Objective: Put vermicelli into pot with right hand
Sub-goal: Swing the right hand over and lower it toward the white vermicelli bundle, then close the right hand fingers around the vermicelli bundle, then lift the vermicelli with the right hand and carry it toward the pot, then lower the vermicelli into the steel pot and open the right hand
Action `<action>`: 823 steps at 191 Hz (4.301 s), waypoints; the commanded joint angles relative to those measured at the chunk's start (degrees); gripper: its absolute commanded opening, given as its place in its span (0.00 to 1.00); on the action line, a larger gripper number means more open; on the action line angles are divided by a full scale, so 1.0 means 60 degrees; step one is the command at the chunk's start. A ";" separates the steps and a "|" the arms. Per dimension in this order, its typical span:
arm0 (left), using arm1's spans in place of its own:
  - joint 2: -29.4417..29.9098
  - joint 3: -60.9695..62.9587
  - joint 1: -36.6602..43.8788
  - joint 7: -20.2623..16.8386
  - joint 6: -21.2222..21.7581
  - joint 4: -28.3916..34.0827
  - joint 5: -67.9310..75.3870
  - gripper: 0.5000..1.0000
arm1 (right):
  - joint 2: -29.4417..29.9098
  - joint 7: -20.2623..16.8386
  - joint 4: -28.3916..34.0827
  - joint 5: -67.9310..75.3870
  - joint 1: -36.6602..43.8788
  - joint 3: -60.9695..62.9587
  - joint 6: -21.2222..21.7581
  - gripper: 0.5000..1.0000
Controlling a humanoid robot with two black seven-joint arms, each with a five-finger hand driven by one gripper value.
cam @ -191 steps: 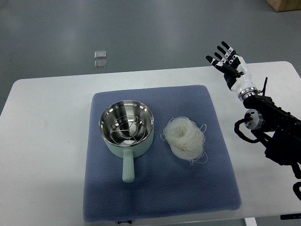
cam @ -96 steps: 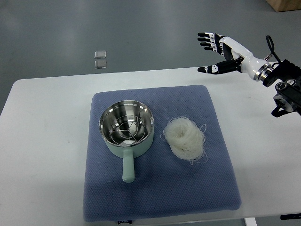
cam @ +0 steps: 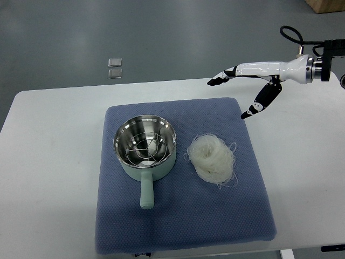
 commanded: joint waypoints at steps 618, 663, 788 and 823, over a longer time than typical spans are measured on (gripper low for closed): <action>0.0000 0.0001 -0.0006 0.0000 0.0000 0.0000 0.0000 1.00 | 0.2424 -0.0382 -0.0248 -0.1654 0.1939 -0.0090 -0.2132 0.00; 0.0000 0.0001 -0.0021 0.0000 0.0000 0.0000 0.0000 1.00 | 0.3932 -0.0396 -0.1273 -0.1669 0.1953 -0.0120 -0.2220 0.00; 0.0000 0.0001 -0.0006 0.0000 0.0000 0.0000 0.0000 1.00 | 0.5280 -0.0660 -0.2034 -0.1874 0.0445 -0.0295 -0.2542 0.00; 0.0000 0.0001 -0.0006 0.0000 0.0000 0.0000 0.0000 1.00 | 0.5280 -0.0850 -0.2196 -0.1874 0.0254 -0.0281 -0.2704 0.00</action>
